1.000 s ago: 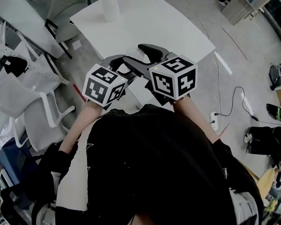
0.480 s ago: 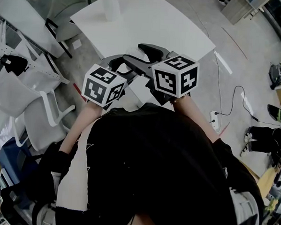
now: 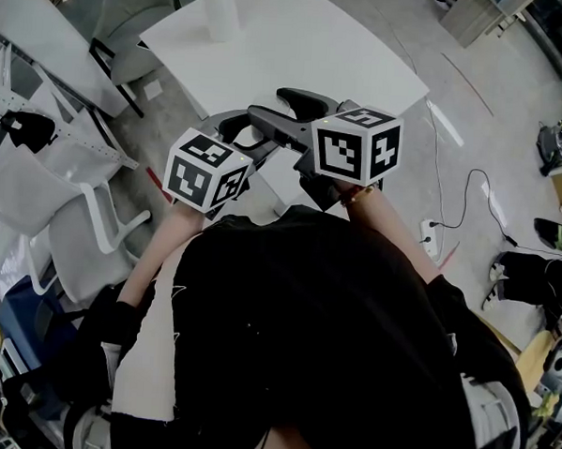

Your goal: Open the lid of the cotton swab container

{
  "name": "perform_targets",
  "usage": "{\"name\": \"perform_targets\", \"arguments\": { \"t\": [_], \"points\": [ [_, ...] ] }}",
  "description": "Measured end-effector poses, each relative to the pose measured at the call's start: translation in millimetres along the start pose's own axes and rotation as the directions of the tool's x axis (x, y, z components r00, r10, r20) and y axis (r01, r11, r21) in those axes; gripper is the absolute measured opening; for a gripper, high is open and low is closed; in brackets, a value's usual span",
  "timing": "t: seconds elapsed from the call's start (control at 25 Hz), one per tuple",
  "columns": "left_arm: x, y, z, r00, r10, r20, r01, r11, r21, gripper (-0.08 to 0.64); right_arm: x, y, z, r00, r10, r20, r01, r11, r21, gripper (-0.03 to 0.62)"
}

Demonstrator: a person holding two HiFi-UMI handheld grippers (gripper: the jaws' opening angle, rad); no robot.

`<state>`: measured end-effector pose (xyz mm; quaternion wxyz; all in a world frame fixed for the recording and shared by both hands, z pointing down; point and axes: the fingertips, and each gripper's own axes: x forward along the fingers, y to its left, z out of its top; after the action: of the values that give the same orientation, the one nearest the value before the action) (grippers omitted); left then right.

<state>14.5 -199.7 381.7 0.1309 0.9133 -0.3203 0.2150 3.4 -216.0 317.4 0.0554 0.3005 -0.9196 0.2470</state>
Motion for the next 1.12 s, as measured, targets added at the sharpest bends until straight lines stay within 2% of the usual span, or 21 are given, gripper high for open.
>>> {"name": "perform_targets", "arguments": {
  "t": [0.44, 0.68, 0.92, 1.12],
  "points": [
    [0.3, -2.6, -6.6, 1.0, -0.015, -0.012, 0.015, 1.0, 0.007, 0.258, -1.6, -2.5, -1.0, 0.998, 0.054, 0.023, -0.057, 0.982, 0.179, 0.267],
    [-1.2, -3.7, -7.1, 0.999, -0.035, -0.015, 0.036, 0.999, 0.04, 0.253, -2.4, -3.9, 5.2, 0.991, 0.114, 0.068, -0.13, 0.941, 0.314, 0.267],
    [-1.4, -1.3, -6.1, 0.999, -0.044, -0.004, 0.044, 0.998, 0.035, 0.252, 0.6, -6.8, 7.5, 0.99, 0.118, 0.082, -0.138, 0.937, 0.321, 0.268],
    [-3.9, -0.7, -3.5, 0.999, -0.053, 0.002, 0.053, 0.998, 0.036, 0.25, 0.8, -8.4, 10.9, 0.987, 0.123, 0.102, -0.152, 0.921, 0.36, 0.27]
  ]
}}
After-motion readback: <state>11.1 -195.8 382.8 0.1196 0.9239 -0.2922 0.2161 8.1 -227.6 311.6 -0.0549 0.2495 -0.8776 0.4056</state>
